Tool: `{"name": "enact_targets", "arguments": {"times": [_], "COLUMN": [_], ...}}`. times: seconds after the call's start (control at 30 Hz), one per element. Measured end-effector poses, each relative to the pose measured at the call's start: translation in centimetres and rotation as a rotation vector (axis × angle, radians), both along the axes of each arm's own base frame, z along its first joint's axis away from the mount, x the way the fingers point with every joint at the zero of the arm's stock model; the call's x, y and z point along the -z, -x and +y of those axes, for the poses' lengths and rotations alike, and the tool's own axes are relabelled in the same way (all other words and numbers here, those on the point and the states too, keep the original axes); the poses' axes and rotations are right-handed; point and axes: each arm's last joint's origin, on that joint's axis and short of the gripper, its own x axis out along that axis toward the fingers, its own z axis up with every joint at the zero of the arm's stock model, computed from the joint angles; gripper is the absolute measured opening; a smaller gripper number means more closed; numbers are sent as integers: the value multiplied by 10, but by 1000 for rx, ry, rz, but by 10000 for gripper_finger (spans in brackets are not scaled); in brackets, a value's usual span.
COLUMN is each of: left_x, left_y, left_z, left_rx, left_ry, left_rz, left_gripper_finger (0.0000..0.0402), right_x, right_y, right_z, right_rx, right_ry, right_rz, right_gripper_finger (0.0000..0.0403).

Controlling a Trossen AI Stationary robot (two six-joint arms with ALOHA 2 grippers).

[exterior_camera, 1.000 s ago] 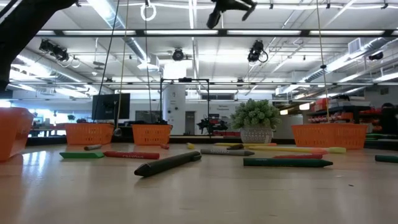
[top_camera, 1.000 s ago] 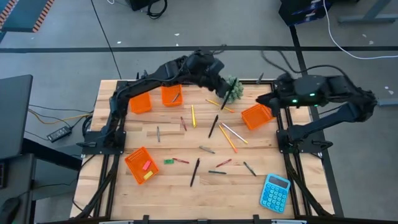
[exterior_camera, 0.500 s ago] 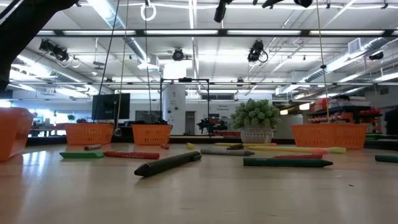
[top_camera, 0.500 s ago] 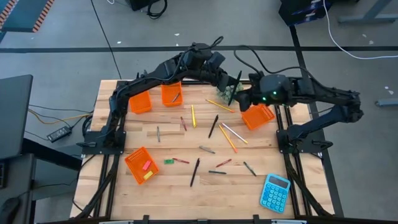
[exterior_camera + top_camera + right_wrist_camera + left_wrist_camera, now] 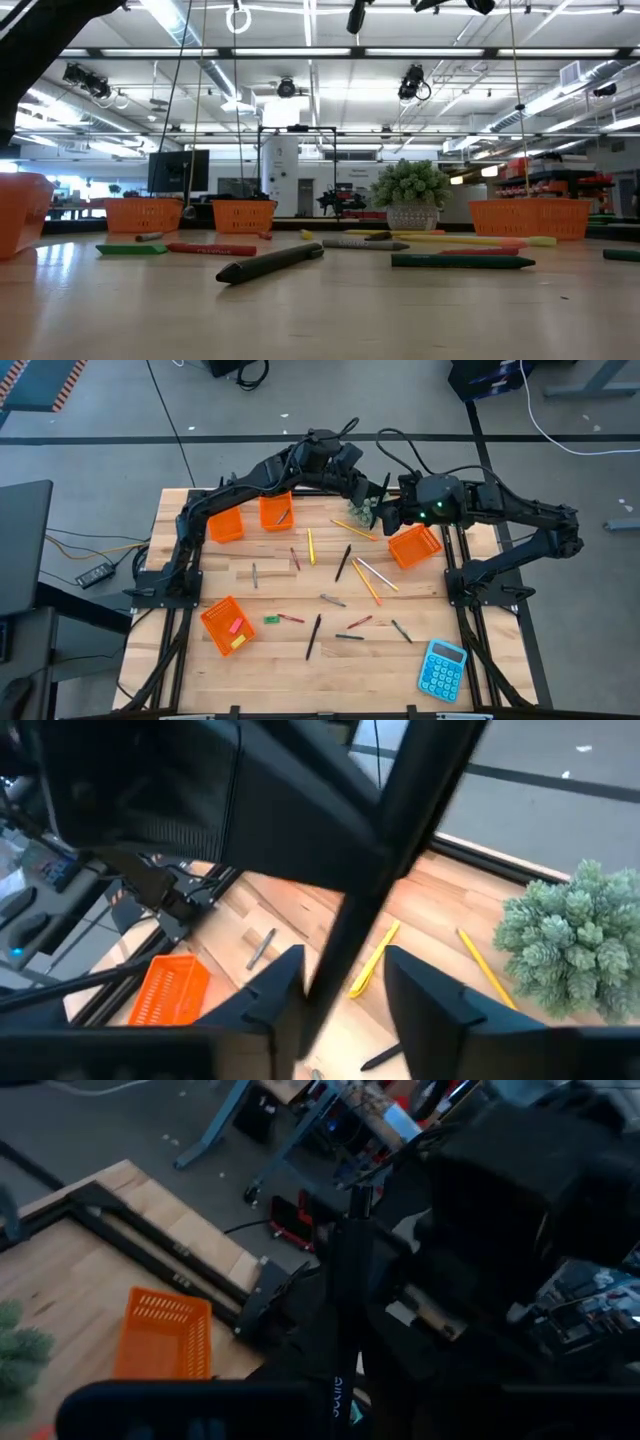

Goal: Sort crayons/erasers/pens/pencils in bins
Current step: Put the middle black pen into the right orange bin

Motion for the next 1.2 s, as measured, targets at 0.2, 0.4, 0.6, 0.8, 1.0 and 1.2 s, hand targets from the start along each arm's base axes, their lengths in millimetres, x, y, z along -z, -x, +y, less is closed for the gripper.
{"name": "enact_targets", "arguments": {"times": [0.2, 0.4, 0.6, 0.8, 1.0, 1.2], "left_x": [-2, 1, 15, 10, -8, -26], "left_y": [-2, 1, 2, 41, 85, 111], "left_z": [-2, -4, -6, 12, 13, 5], "left_rx": [23, 36, 74, 34, 2, -20], "left_ry": [8, -3, -35, -153, -313, -442], "left_rz": [-30, 21, 133, 325, 471, 502], "left_gripper_finger": [39, 42, 45, 47, 47, 48], "right_x": [3, 3, 2, 3, 8, 57], "right_y": [-3, 0, 5, 5, 9, 7], "right_z": [-1, 0, 1, -2, -14, -26], "right_rx": [-7, -36, -29, 129, 298, 494], "right_ry": [28, 37, 2, -70, -162, -345], "right_rz": [39, 49, 51, -9, -27, 50], "right_gripper_finger": [42, 33, 33, 33, 33, 34]}}
